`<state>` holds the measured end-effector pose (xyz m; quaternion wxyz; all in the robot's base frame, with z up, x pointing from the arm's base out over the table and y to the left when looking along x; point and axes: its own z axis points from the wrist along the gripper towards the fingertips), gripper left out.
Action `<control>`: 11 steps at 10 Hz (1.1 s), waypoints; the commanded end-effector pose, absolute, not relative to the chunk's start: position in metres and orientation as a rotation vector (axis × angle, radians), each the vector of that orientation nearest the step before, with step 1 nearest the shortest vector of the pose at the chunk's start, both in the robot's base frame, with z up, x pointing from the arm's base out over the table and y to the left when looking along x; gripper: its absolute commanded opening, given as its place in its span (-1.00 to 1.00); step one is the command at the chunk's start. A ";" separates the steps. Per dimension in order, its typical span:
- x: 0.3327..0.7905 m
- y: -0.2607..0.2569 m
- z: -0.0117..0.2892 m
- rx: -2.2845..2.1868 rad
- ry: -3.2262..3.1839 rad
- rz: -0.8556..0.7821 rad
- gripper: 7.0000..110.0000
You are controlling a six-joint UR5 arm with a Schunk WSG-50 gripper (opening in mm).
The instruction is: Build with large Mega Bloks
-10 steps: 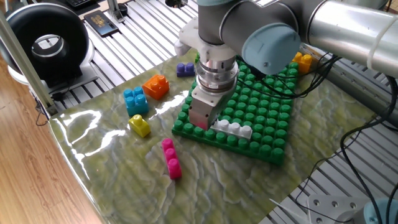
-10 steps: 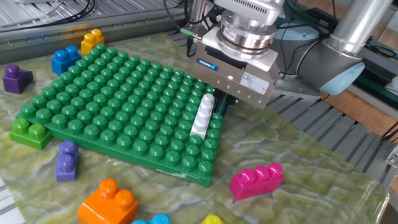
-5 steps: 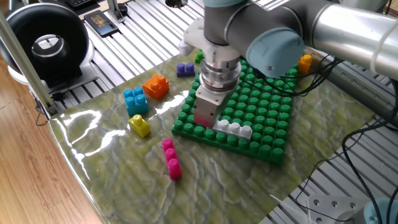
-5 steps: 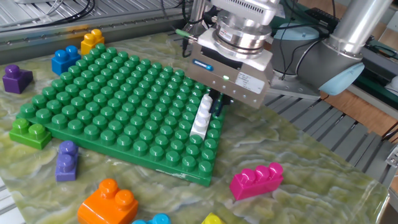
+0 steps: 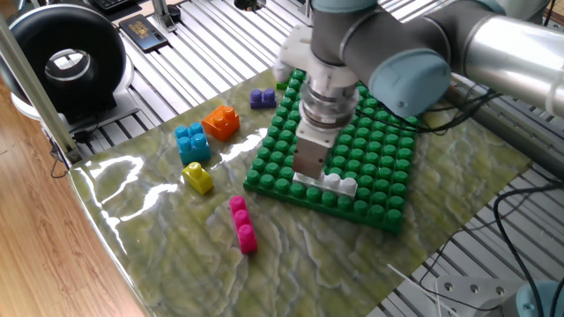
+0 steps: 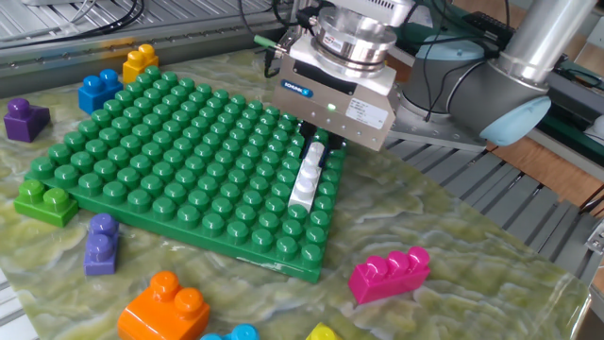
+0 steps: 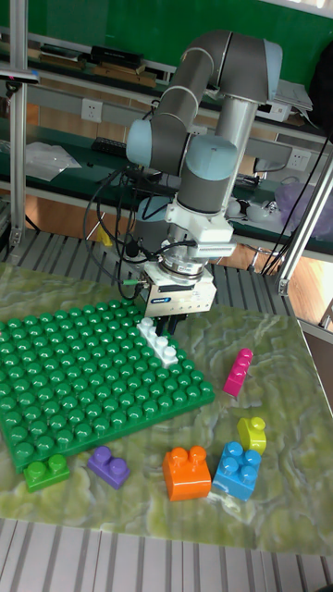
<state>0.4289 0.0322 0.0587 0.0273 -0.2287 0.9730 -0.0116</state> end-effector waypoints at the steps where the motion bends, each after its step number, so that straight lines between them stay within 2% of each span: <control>1: 0.415 0.041 0.053 -0.701 2.999 0.029 -0.28; 3: 0.410 0.057 0.050 -0.634 3.019 0.062 -0.28; 6: 0.420 0.055 0.047 -0.610 3.014 0.023 -0.28; 9: 0.439 0.034 0.062 -0.494 2.991 -0.151 -0.28; 10: 0.444 0.034 0.066 -0.461 2.978 -0.156 -1.00; 11: 0.446 0.036 0.067 -0.443 2.979 -0.135 -1.00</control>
